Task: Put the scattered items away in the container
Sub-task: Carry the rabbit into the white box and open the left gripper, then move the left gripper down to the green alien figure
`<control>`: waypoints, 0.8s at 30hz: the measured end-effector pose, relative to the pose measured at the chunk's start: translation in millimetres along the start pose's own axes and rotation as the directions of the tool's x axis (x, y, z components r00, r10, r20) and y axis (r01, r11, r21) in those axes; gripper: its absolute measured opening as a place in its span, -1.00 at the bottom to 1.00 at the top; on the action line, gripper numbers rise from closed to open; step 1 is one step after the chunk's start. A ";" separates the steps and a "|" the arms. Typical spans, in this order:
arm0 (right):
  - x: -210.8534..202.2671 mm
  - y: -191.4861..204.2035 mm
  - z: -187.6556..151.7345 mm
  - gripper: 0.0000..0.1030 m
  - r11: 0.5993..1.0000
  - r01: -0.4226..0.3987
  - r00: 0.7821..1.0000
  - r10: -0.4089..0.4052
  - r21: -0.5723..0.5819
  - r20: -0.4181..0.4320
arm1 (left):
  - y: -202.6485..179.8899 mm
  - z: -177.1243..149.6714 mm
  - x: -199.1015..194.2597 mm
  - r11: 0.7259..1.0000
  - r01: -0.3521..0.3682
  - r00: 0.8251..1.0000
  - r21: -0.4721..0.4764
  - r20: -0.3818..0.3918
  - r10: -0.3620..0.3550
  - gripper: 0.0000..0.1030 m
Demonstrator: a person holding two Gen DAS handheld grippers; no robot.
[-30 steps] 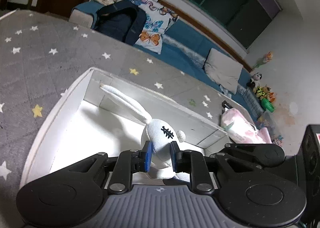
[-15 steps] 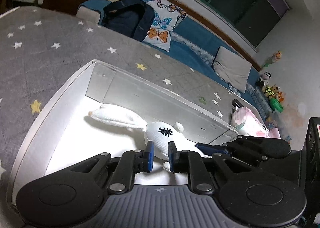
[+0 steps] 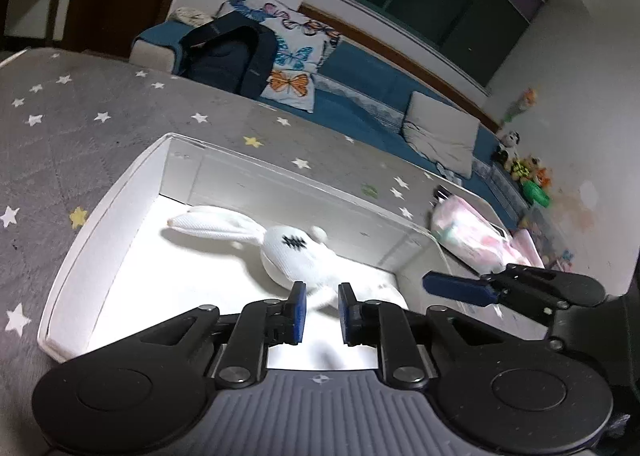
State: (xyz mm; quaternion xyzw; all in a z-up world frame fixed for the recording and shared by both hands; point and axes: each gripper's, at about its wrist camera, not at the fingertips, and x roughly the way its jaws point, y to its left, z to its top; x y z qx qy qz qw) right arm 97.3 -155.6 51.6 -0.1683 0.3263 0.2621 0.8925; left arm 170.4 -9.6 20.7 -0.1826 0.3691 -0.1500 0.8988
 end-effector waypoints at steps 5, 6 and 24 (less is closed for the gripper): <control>-36.2 8.9 -18.9 -0.08 0.999 -0.005 0.999 0.004 0.035 0.045 | -13.5 -15.4 -14.7 0.999 0.030 1.000 0.038 -0.001 -0.030 -0.63; -42.5 11.1 -22.9 -0.08 0.999 -0.006 0.999 0.004 0.040 0.054 | -16.3 -19.4 -17.9 0.998 0.032 0.999 0.045 -0.001 -0.032 -0.63; -97.9 52.4 -105.3 -0.05 0.989 -0.014 1.000 0.009 0.149 0.030 | -46.5 -87.6 -50.3 0.978 0.141 0.988 0.152 -0.086 -0.129 -0.54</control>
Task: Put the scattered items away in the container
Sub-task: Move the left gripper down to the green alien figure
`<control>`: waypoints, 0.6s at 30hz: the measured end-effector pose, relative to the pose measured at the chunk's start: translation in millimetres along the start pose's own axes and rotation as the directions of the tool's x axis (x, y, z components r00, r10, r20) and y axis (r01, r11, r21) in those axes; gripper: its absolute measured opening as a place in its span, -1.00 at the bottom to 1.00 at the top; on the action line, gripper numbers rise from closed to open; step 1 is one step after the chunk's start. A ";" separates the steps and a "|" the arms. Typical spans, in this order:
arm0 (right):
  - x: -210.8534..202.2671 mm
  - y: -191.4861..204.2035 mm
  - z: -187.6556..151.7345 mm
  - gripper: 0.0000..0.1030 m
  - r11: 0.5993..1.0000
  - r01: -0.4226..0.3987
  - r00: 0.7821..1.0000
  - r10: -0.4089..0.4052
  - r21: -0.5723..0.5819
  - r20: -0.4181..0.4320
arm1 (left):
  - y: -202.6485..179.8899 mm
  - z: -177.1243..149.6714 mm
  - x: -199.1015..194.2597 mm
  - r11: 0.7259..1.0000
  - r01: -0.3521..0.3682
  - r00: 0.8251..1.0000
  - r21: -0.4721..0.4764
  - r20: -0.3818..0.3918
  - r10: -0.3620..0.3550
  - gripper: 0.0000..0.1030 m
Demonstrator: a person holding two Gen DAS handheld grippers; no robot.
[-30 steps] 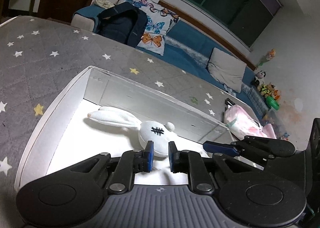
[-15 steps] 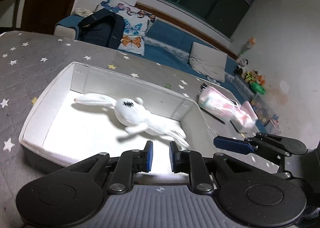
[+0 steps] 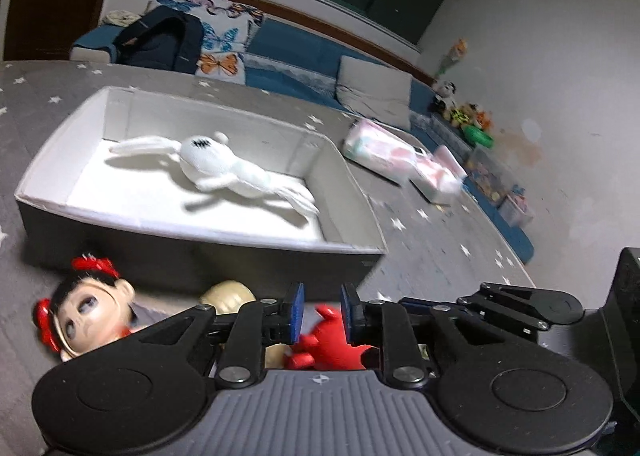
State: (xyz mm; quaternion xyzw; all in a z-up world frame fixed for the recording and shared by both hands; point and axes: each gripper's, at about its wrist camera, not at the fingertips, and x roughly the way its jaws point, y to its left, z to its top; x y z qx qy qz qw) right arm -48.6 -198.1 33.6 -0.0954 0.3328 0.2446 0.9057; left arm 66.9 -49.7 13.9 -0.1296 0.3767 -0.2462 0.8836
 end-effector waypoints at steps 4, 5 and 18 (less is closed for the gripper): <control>-5.1 1.8 -10.5 -0.04 1.000 0.006 1.000 -0.005 0.022 -0.009 | -8.1 -8.8 0.3 1.000 0.018 1.000 0.018 -0.025 -0.017 -0.54; -6.1 2.6 -13.6 -0.04 1.000 0.009 1.000 -0.009 0.025 -0.012 | -10.4 -10.8 -0.2 0.999 0.027 0.999 0.023 -0.032 -0.027 -0.54; -27.2 -10.5 -45.1 0.25 0.992 0.052 0.998 -0.049 0.117 -0.030 | -43.0 -36.0 10.4 0.981 0.158 0.978 0.109 -0.154 -0.141 -0.48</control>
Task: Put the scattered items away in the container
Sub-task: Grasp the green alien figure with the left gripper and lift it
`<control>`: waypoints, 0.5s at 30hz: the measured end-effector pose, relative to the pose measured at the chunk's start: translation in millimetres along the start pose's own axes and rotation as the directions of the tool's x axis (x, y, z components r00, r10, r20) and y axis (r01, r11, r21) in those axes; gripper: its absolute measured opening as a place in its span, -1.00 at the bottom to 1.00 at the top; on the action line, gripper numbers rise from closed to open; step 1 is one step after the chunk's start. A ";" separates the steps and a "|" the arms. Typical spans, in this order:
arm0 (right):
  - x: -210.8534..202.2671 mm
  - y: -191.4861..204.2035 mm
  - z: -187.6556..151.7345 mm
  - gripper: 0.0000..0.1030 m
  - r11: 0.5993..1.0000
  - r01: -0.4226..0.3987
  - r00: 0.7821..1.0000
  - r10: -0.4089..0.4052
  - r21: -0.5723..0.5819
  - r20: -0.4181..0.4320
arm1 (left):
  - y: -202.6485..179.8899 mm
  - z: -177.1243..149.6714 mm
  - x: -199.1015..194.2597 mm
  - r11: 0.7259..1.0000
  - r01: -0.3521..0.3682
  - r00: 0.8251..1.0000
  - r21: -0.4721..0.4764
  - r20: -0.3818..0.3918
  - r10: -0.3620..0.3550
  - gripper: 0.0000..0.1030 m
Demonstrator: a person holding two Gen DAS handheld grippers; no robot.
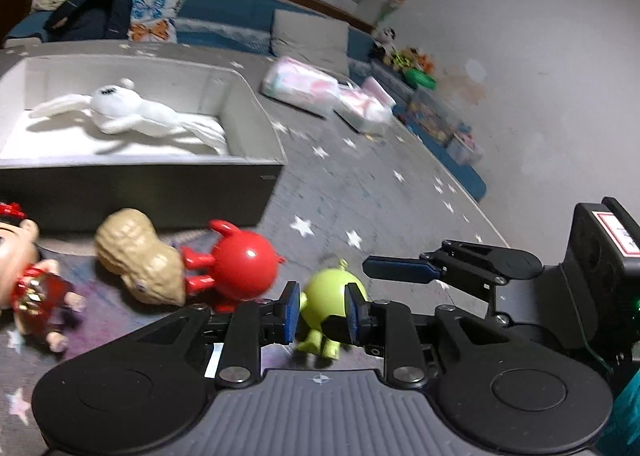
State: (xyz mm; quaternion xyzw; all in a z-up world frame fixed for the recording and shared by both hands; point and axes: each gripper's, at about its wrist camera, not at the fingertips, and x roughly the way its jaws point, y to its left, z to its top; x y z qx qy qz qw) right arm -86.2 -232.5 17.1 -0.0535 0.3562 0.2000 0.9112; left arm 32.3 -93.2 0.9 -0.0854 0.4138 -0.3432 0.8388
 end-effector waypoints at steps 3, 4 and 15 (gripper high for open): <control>1.4 -4.9 -3.9 0.24 0.999 -0.011 1.000 0.012 0.034 -0.007 | -1.8 -0.4 6.0 1.000 0.009 1.000 0.006 -0.019 -0.009 -0.45; 2.0 -5.5 -4.7 0.23 0.999 -0.016 1.000 0.016 0.041 -0.007 | -2.0 -0.3 7.7 1.000 0.013 1.000 0.005 -0.026 -0.013 -0.45; 12.9 -5.8 -9.7 -0.04 0.994 -0.065 0.998 0.066 0.089 -0.010 | 1.7 1.3 21.8 1.000 0.020 0.997 -0.009 -0.079 -0.020 -0.41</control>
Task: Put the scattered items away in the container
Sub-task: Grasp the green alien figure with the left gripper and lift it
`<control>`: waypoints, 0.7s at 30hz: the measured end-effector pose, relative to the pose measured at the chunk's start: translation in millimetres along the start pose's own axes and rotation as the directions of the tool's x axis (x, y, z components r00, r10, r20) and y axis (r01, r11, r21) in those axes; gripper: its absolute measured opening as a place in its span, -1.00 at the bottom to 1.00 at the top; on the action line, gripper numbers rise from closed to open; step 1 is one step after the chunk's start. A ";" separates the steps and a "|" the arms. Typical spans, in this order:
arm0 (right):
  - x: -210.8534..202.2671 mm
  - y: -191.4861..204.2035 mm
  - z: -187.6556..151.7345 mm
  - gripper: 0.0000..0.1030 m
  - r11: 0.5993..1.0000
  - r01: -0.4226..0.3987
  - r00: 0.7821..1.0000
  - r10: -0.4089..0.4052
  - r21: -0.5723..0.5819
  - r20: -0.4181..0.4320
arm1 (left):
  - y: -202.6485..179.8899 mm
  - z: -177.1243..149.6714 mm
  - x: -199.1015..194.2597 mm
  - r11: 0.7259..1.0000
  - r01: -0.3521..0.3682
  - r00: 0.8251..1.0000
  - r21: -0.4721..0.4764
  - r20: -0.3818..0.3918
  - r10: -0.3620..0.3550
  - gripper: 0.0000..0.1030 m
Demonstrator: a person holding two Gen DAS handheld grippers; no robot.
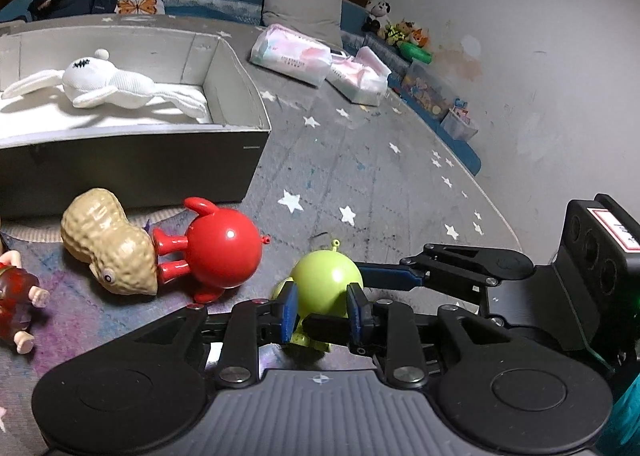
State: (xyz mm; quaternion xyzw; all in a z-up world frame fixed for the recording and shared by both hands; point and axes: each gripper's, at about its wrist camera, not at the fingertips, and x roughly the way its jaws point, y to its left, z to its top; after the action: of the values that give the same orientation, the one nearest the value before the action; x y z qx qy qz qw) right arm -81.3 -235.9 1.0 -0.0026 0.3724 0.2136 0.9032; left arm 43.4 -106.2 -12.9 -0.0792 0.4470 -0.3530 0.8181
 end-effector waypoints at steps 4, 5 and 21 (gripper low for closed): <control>1.2 -1.9 -0.2 -0.04 1.000 -0.010 1.000 0.010 0.015 0.005 | 2.5 1.4 0.2 1.000 0.007 1.000 -0.013 -0.002 -0.007 -0.38; 1.5 -2.3 -0.2 -0.04 1.000 -0.012 1.000 0.012 0.017 0.006 | 3.4 1.5 0.2 1.000 0.009 1.000 -0.017 -0.003 -0.009 -0.37; 10.8 -6.6 -2.3 -0.05 0.997 -0.040 0.999 0.039 0.060 0.011 | 17.9 10.5 1.8 0.997 0.046 0.999 -0.060 0.013 -0.045 -0.29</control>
State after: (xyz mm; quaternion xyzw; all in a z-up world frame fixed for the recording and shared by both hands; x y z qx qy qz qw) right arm -73.5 -238.2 -9.0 0.0330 0.3743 0.2200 0.9002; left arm 61.4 -96.1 -15.9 -0.1160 0.4506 -0.3577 0.8097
